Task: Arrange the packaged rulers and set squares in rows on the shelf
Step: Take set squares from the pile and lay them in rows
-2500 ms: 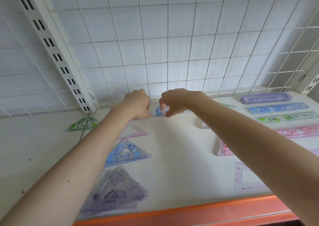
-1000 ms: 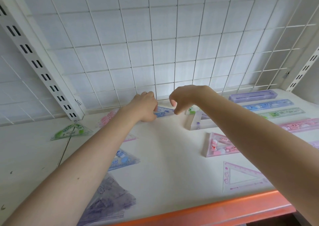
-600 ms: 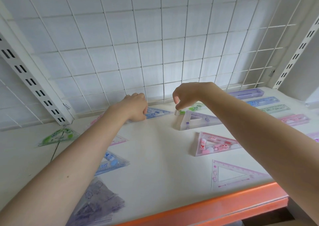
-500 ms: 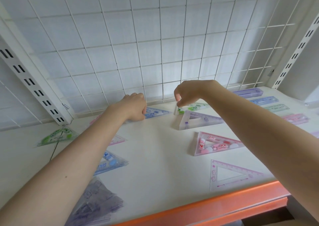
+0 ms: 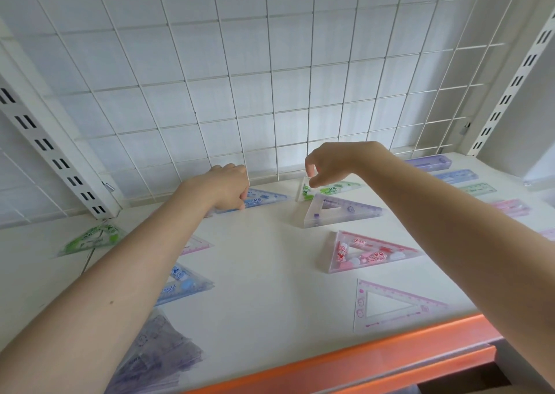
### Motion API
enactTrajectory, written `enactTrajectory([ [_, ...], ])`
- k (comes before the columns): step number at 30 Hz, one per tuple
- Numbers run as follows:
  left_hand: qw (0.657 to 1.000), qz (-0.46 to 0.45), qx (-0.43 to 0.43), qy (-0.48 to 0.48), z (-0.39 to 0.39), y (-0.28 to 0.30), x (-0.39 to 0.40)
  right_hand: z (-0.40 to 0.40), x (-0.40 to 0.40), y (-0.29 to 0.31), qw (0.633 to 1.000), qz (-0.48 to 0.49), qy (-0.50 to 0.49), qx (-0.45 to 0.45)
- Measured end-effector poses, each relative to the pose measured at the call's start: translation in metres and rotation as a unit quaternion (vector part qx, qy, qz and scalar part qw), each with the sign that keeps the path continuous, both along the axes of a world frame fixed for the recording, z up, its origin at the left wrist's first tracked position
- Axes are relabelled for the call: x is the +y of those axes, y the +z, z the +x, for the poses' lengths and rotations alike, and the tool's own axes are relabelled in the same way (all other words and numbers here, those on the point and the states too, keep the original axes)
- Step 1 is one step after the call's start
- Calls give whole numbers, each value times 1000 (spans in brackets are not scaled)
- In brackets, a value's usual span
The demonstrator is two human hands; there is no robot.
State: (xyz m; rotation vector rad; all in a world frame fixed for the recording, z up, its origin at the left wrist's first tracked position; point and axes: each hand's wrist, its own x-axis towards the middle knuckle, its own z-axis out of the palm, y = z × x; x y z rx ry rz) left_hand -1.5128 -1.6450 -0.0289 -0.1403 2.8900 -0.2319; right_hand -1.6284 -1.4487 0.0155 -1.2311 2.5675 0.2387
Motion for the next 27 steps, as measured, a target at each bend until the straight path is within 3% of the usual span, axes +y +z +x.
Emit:
enactTrajectory([
  [17,999,-32,36,2,5,13,14,-6,12,2,1000,-10,-21,-2],
  [22,996,16,88,-14,-10,29,44,-12,21,10,999,-4,-36,11],
  [27,996,77,52,14,-29,18,75,-15,39,8,997,51,-61,20],
])
